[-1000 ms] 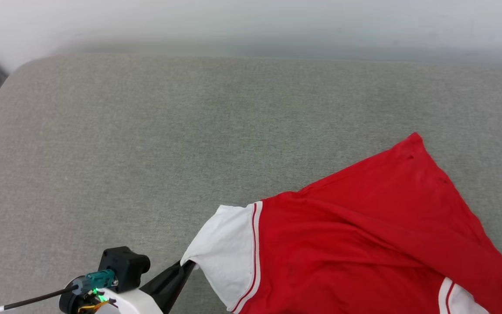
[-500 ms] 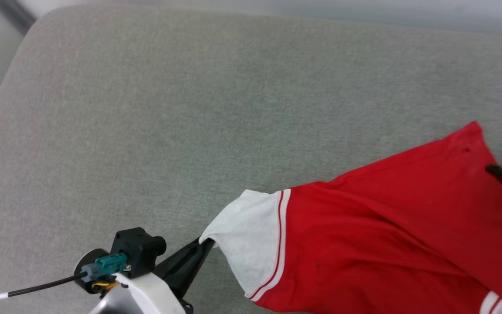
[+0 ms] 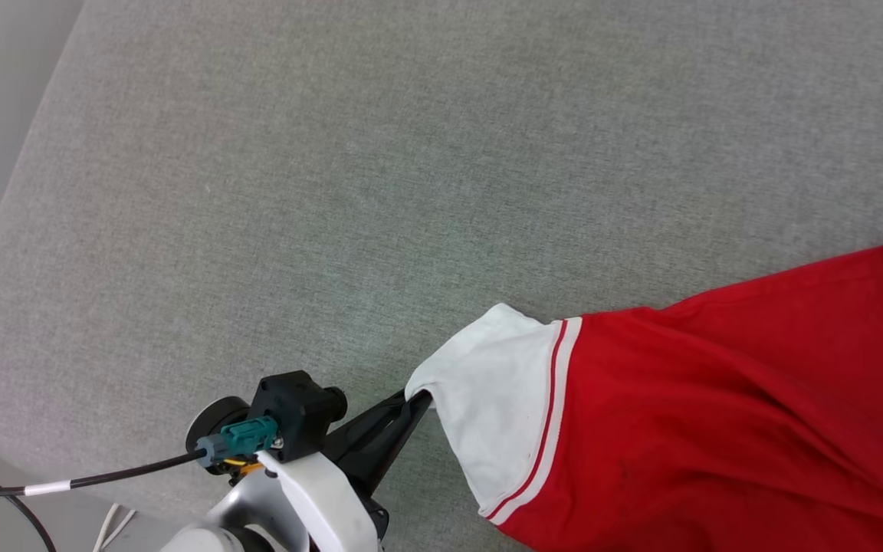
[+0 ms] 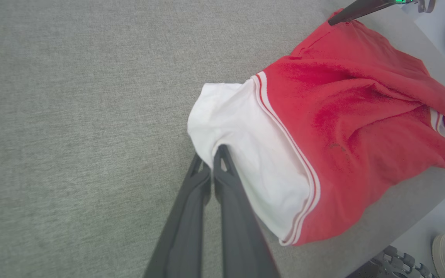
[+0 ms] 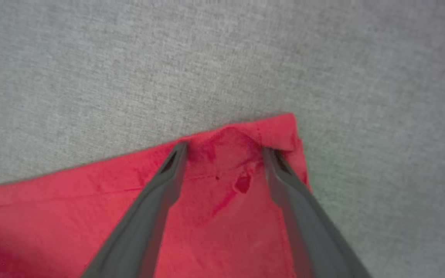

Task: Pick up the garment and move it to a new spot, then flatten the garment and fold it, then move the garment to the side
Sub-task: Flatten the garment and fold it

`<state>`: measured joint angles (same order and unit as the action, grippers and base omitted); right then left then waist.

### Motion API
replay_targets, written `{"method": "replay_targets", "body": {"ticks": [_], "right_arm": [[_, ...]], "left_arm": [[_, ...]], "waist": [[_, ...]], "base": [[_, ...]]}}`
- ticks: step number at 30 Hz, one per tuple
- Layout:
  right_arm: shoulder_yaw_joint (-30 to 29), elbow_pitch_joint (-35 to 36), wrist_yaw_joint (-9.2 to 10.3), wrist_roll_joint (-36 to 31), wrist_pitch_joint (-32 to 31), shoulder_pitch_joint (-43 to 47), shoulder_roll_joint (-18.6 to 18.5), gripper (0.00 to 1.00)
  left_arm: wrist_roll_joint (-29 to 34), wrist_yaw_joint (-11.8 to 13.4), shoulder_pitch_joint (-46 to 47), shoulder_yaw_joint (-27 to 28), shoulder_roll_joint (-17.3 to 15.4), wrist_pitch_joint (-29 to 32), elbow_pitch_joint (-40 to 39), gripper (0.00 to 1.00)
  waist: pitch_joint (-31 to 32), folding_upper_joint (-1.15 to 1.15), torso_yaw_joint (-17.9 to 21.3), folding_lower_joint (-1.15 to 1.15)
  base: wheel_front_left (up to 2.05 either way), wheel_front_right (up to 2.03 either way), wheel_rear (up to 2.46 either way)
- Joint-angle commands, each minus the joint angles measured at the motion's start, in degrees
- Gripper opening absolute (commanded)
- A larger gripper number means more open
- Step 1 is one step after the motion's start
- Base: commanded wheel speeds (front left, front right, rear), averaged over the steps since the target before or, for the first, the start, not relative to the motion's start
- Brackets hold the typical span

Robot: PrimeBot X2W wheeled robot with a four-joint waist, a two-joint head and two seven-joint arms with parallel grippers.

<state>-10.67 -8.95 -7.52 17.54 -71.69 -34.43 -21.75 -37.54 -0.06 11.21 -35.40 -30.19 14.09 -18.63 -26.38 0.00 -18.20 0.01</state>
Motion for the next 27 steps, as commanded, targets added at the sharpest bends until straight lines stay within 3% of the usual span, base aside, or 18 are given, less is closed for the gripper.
{"method": "replay_targets", "body": {"ticks": [1, 4, 5, 6, 15, 27], "right_arm": [[0.6, -2.8, 0.06, -0.7, 0.0, 1.4, 0.2, 1.0], [2.0, -4.7, 0.07, -0.9, -0.3, 3.4, -0.1, 1.0], [2.7, -5.2, 0.07, -0.8, -0.9, 4.3, -0.4, 0.43], [3.2, -5.5, 0.07, -0.4, -1.2, 5.1, -0.6, 0.0], [2.7, -4.9, 0.06, 1.1, 2.0, 4.8, -1.2, 0.0], [5.0, -2.6, 0.05, 8.0, 12.2, 1.5, -2.9, 0.0]], "left_arm": [[0.2, -0.2, 1.1, -0.1, 0.3, -0.5, 0.3, 0.0], [0.1, -0.4, 1.1, -0.1, 0.5, -0.8, 0.8, 0.0], [0.1, -0.4, 1.1, -0.1, 0.5, -1.0, 1.0, 0.0], [0.0, -0.4, 1.1, 0.0, 0.5, -1.1, 1.2, 0.0], [-0.3, -0.1, 0.6, 0.3, 0.3, -1.8, 2.5, 0.0], [-1.1, 2.0, -1.0, 2.6, -1.6, -2.1, 1.0, 0.0]], "waist": [[-0.9, 0.0, -0.8, -0.01], [-1.2, 0.0, -1.0, -0.01], [-1.2, 0.0, -1.1, -0.01], [-1.1, 0.0, -1.1, -0.01], [1.7, 0.0, -0.1, -0.01], [13.4, 0.0, 5.4, -0.01]], "base": [[0.0, 0.0, 0.0], [0.0, 0.0, 0.0], [0.0, 0.0, 0.0], [0.0, 0.0, 0.0], [0.0, 0.0, 0.0], [0.0, 0.0, 0.0]]}}
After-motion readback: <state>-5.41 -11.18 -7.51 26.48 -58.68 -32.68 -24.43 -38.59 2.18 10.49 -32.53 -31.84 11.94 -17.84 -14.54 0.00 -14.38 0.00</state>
